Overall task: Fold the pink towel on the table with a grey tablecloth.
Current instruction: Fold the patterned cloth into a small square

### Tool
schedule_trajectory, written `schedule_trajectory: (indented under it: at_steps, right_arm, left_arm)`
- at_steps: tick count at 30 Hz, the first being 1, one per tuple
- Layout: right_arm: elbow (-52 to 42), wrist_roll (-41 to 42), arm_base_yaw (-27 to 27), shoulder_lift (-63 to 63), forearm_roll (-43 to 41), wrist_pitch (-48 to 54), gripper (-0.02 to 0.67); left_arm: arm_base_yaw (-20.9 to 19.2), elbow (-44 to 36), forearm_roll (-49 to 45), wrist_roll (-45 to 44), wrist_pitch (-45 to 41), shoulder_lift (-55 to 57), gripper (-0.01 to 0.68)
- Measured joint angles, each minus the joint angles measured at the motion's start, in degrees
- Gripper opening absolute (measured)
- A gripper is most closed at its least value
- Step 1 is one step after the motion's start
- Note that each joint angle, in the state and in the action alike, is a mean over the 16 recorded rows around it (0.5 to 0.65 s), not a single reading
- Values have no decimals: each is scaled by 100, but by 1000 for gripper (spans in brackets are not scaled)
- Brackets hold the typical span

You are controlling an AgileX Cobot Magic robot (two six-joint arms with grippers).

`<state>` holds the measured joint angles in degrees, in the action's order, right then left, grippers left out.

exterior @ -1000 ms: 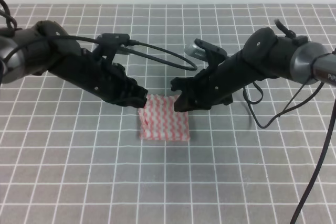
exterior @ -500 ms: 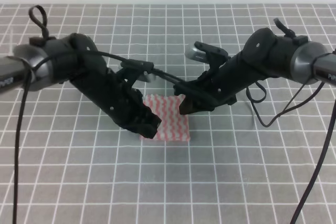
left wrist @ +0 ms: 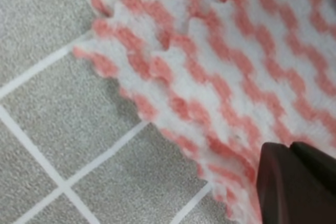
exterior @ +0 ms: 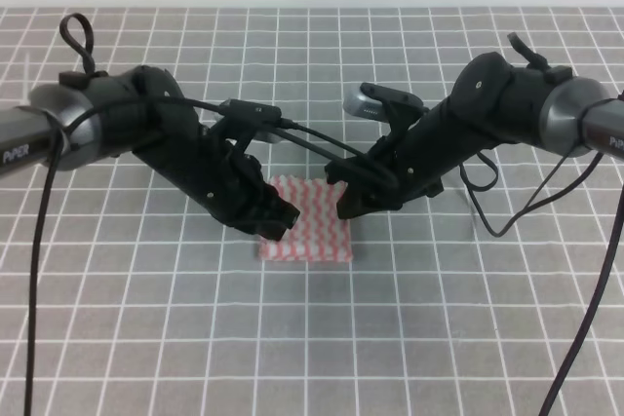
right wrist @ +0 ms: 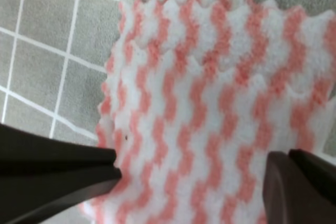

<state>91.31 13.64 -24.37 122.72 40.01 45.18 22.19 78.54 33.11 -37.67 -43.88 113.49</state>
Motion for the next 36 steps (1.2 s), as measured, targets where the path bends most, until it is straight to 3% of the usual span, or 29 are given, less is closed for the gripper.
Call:
schedule_trajectory:
  at_steps: [12, 23, 36]
  right_arm:
    - [1, 3, 2, -48, -80, -76, -15]
    - [-9, -209, 2, -630, -734, 218, -15]
    - [-909, -905, 1, -2682, -1933, 269, -15]
  left_arm:
    - [1, 1, -119, 167, 328, -551, 0]
    - [-7, -210, -1011, 1067, 715, -1682, 0]
    - [-10, -1868, -1476, 1751, 1741, -4563, 0]
